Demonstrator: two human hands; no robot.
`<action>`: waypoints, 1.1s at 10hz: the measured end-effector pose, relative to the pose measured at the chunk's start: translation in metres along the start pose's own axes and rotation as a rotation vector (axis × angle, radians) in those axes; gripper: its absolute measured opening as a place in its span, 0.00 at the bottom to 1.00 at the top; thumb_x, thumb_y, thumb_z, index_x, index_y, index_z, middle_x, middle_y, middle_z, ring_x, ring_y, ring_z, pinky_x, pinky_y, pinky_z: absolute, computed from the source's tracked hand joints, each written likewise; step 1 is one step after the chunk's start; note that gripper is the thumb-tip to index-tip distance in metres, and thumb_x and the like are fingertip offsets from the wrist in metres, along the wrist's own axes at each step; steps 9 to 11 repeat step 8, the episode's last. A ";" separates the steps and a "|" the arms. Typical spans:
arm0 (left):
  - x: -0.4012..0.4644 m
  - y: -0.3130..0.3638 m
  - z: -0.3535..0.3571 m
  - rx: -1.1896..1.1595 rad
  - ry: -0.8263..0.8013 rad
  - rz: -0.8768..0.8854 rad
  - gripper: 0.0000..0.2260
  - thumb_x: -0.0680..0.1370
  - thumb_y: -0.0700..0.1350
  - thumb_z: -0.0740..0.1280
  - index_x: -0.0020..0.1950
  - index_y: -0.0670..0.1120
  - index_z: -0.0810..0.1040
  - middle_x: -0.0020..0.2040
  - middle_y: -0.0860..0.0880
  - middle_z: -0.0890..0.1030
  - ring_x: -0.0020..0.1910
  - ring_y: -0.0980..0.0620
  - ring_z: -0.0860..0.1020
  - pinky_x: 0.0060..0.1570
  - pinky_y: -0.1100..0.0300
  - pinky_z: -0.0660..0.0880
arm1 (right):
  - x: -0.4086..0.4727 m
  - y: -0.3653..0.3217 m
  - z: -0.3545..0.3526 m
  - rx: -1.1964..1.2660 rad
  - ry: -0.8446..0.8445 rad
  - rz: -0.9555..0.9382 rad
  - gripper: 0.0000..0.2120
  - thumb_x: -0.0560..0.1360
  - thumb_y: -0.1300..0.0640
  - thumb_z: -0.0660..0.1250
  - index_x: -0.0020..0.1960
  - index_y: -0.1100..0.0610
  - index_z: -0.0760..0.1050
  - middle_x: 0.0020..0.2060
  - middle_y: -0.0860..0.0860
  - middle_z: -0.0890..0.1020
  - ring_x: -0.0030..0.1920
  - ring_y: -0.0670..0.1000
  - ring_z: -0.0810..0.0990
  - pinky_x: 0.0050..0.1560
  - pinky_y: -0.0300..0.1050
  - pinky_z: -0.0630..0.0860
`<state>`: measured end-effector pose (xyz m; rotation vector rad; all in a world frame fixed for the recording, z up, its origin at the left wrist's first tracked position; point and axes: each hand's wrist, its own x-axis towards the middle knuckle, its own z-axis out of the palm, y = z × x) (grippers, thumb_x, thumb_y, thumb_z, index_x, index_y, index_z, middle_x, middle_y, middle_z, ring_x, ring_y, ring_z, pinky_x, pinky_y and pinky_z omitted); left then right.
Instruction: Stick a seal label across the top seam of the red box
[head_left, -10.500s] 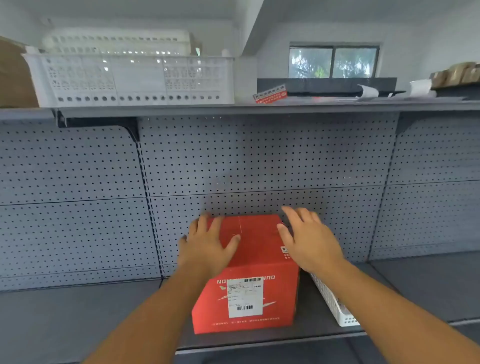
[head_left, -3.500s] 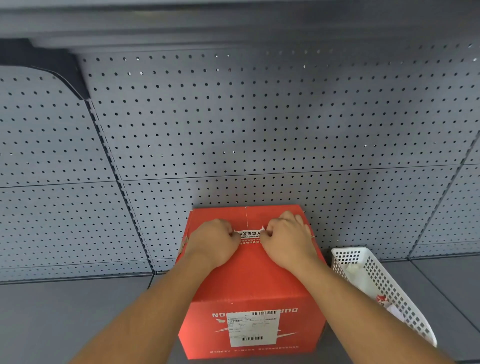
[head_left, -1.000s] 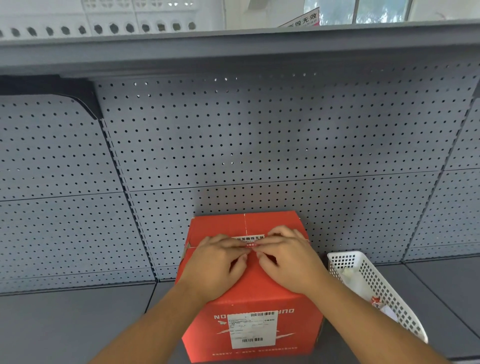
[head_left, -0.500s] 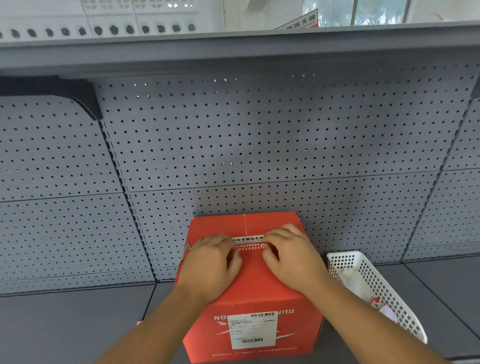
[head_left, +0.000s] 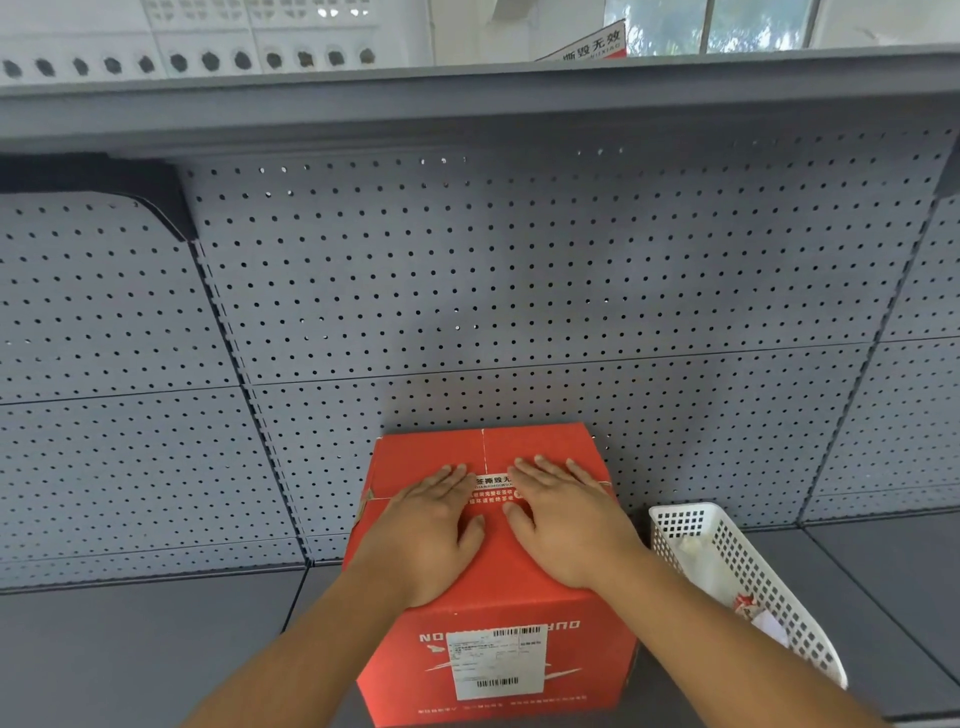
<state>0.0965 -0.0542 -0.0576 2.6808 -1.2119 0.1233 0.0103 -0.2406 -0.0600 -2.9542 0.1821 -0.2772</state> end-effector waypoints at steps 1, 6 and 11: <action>-0.002 0.000 -0.001 0.000 0.048 -0.054 0.28 0.84 0.57 0.53 0.82 0.48 0.58 0.83 0.50 0.60 0.82 0.54 0.55 0.74 0.62 0.46 | -0.001 -0.002 0.000 0.010 0.058 0.029 0.29 0.81 0.40 0.47 0.79 0.50 0.62 0.78 0.45 0.65 0.80 0.48 0.55 0.80 0.50 0.46; -0.005 0.015 -0.010 0.067 0.037 -0.190 0.26 0.82 0.56 0.55 0.78 0.47 0.64 0.79 0.47 0.68 0.78 0.46 0.63 0.77 0.50 0.59 | -0.010 -0.005 -0.013 0.021 0.095 0.082 0.27 0.81 0.42 0.50 0.75 0.52 0.67 0.75 0.49 0.70 0.76 0.52 0.63 0.77 0.53 0.54; -0.013 0.031 -0.015 0.097 0.112 -0.257 0.24 0.81 0.58 0.55 0.76 0.51 0.66 0.75 0.49 0.73 0.73 0.44 0.70 0.71 0.45 0.64 | -0.014 -0.004 -0.016 0.049 0.107 0.056 0.27 0.81 0.39 0.49 0.74 0.50 0.67 0.72 0.51 0.74 0.74 0.55 0.66 0.77 0.57 0.56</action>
